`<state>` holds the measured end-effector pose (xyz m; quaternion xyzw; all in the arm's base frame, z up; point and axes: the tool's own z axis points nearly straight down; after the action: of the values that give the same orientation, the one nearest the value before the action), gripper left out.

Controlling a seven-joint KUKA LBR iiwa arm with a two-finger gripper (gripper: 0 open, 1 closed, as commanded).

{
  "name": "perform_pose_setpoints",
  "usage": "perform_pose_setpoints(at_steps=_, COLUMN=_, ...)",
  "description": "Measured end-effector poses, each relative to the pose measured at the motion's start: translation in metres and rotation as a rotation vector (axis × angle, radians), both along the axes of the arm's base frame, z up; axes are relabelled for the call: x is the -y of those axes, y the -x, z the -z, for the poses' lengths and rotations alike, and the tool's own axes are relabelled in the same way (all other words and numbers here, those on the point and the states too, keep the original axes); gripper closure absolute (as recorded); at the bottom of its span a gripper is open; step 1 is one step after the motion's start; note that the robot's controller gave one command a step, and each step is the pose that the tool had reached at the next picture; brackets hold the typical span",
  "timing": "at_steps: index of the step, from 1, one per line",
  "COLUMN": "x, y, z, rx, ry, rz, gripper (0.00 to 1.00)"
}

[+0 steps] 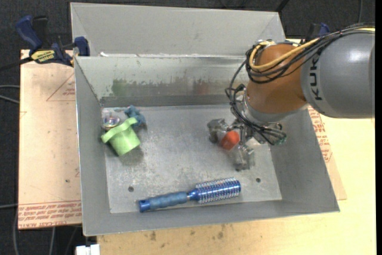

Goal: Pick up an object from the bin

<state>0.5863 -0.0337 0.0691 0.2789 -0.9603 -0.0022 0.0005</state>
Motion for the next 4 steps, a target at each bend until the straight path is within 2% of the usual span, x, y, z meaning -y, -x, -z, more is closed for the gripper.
perform_pose_setpoints(at_steps=1, x=0.043, y=-0.06, z=-0.025, rx=0.01, ry=0.003, rz=0.197, gripper=0.0)
perform_pose_setpoints(at_steps=2, x=0.014, y=-0.005, z=-0.011, rx=-0.002, ry=0.002, rz=0.101, gripper=0.0)
perform_pose_setpoints(at_steps=3, x=0.015, y=-0.007, z=-0.012, rx=0.003, ry=0.002, rz=0.102, gripper=1.0)
perform_pose_setpoints(at_steps=4, x=0.015, y=-0.007, z=-0.012, rx=0.003, ry=0.002, rz=0.103, gripper=0.0)
